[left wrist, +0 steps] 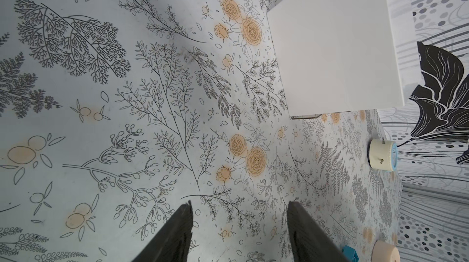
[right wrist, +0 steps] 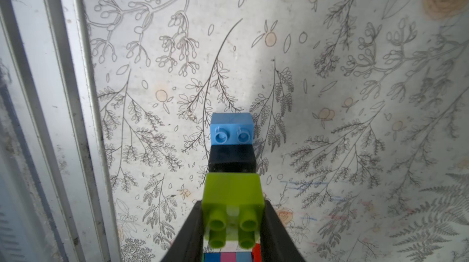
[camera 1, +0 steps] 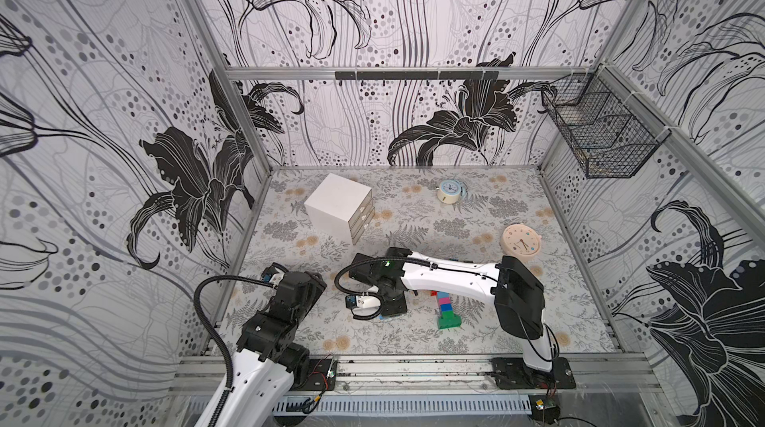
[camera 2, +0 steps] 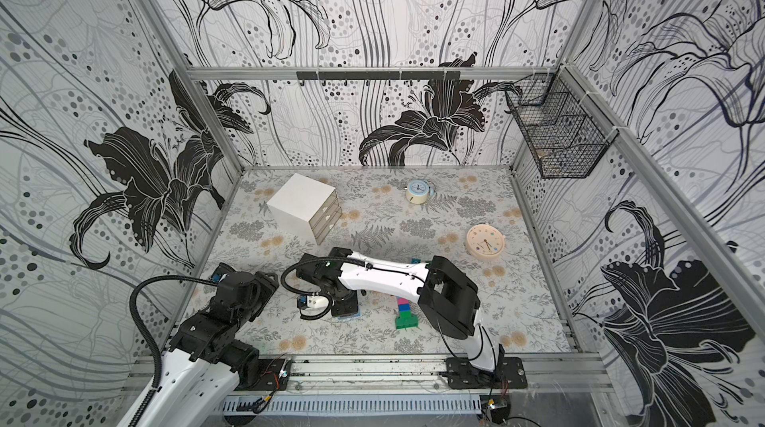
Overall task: Assemble the number 1 with lego
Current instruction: Assemble the lego brick with the lego brick.
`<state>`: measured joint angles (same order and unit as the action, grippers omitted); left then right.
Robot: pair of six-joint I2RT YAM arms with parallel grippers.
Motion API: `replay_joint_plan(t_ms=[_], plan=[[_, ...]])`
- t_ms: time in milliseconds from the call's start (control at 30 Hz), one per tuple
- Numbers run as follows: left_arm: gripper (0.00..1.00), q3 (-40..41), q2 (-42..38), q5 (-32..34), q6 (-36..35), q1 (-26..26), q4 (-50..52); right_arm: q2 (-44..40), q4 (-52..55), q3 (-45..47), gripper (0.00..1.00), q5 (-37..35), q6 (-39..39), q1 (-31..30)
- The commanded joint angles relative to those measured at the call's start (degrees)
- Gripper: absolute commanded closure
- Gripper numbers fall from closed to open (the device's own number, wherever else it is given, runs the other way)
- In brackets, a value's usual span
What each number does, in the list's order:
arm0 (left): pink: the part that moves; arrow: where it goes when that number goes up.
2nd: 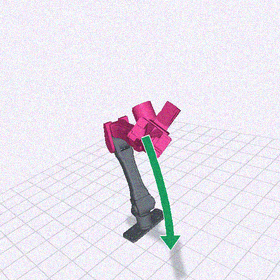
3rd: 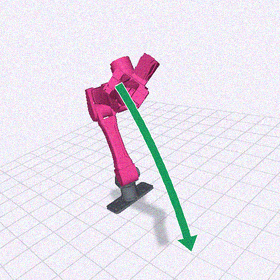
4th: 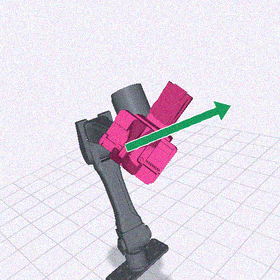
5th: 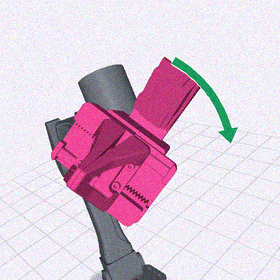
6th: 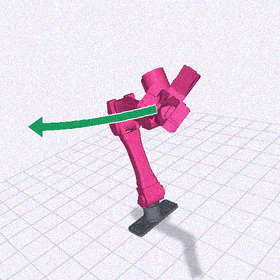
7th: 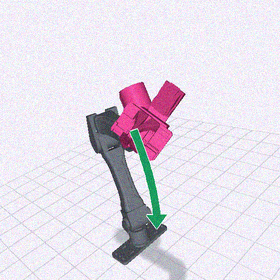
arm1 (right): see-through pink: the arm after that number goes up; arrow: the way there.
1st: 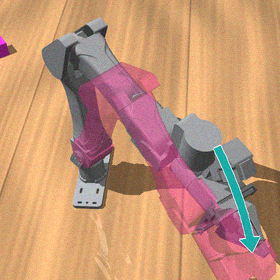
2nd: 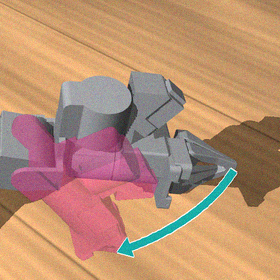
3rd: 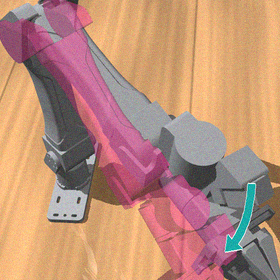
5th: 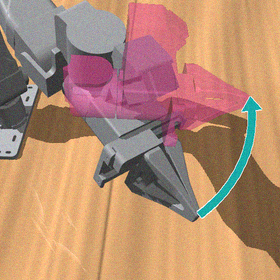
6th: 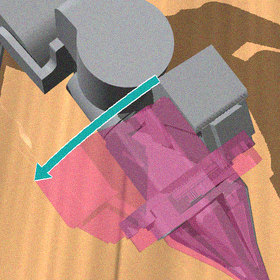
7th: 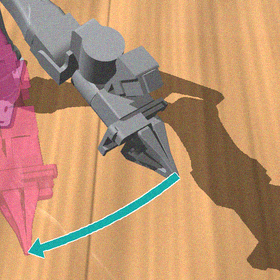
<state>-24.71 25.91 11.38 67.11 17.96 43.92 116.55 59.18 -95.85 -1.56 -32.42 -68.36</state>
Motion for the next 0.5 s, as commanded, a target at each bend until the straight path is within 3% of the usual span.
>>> replay_joint_plan(t_ms=[0, 467], plan=[[0.37, -1.91, -0.25, 1.37, -1.02, -0.29, -0.16, 1.94, 2.42, -1.33, 0.78, -1.40, -0.49, -0.53], [0.37, -2.37, -0.99, 2.32, -1.11, -0.29, 1.19, 6.68, 2.53, -0.07, 0.78, -0.13, -0.61, -0.76]])
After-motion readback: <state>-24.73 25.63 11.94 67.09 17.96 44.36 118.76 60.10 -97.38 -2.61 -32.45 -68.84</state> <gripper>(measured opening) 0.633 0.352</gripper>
